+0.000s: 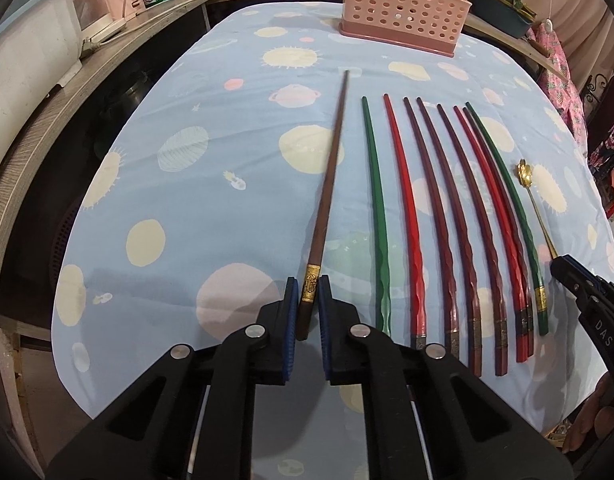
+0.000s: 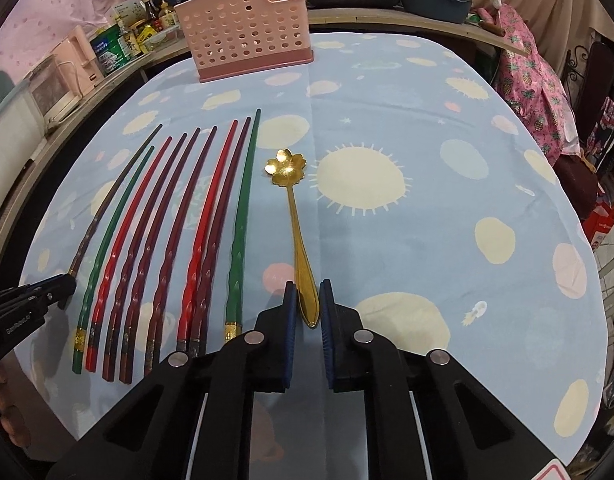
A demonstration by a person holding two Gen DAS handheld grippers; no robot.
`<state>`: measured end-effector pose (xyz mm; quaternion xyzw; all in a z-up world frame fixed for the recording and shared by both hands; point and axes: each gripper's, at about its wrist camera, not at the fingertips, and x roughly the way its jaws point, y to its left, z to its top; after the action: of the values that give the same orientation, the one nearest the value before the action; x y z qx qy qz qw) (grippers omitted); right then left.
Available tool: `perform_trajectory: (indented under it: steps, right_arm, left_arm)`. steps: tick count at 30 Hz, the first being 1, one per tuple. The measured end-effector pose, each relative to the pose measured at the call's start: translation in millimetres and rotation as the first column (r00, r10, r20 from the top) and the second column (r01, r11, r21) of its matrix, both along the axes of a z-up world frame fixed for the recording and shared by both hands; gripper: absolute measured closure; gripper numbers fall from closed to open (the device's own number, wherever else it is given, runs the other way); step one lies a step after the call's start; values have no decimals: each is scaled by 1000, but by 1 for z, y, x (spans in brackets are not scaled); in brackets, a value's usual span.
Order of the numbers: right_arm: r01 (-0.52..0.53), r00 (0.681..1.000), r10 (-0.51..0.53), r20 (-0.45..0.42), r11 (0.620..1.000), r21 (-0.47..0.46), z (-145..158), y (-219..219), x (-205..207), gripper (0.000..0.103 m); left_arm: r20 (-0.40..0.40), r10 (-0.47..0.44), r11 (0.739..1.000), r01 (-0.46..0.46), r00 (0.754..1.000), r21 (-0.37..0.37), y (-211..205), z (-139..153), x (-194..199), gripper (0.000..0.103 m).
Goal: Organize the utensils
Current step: 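Grasp the brown chopstick with the left tool while the right tool grasps the gold spoon, then carry the brown chopstick and gold spoon into the pink holder and open both tools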
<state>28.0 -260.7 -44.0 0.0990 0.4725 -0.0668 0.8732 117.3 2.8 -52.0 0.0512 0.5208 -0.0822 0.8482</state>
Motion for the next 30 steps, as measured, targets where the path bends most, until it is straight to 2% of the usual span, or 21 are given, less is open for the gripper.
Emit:
perform_trajectory:
  steps: [5,17,19,21,30]
  right_arm:
    - [6,999,-6,37,1000,7,18,-3,-7,92]
    - [17,984,-17,175,1000,3,83,-15,-4,93]
    - [16,982,-18,190,1000,10,91,-18,0,94]
    - [14,979,-18,204,1000,21,98,-21,4,101]
    - [8,968,-13,251,1000,23,120,-29,25,101]
  left_arm:
    - [27,4,1000,-4,1000,-16,3,16,-3,96]
    - [146,46,994,-30,988,-107,17,86,4,96]
    - [184,58,993,-38,981,-109,19,100,10,96]
    - [216,71,992,-46,974,-117,22,113,17,96]
    - [318,109,986,-61,942,-157,28,163,51,96]
